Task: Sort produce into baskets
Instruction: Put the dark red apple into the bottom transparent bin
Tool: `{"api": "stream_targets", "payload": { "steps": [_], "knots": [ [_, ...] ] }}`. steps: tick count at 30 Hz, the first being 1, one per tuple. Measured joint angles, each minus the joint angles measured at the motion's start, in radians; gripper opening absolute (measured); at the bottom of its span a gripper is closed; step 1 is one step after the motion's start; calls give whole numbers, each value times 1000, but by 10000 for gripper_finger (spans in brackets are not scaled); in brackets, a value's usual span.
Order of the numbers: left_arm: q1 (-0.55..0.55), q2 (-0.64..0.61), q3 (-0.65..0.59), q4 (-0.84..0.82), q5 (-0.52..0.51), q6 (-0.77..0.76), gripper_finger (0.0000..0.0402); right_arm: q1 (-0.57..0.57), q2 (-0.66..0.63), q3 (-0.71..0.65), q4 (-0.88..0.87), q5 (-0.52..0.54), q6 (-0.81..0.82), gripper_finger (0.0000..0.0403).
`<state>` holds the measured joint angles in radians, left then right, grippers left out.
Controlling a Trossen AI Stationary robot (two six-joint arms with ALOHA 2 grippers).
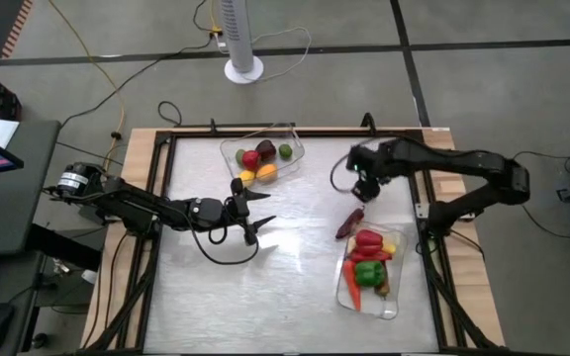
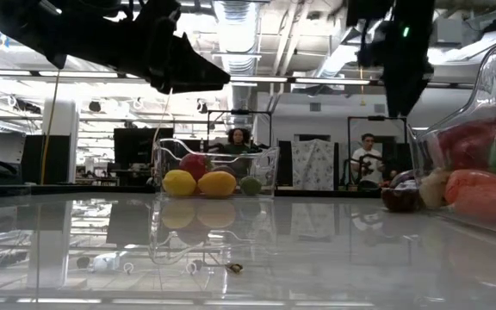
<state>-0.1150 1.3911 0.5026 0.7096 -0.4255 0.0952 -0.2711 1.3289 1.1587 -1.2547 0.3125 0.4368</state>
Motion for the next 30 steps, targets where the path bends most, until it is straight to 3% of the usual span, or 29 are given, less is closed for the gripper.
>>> {"api": "stream_targets", "payload": {
  "steps": [5,11,19,25,30],
  "knots": [
    [0,0,0,-4,0,-5,283,-168,1,-123,173,-105,-114,350],
    [0,0,0,5,0,-3,283,-278,3,-209,238,-143,-165,350],
    [11,0,0,6,-2,-19,283,-300,63,-284,329,-162,-161,349],
    [10,0,0,6,-1,-21,283,-308,136,-286,362,-251,-176,349],
    [10,0,0,4,-1,-21,283,-308,204,-285,353,-261,-172,349]
  ]
}}
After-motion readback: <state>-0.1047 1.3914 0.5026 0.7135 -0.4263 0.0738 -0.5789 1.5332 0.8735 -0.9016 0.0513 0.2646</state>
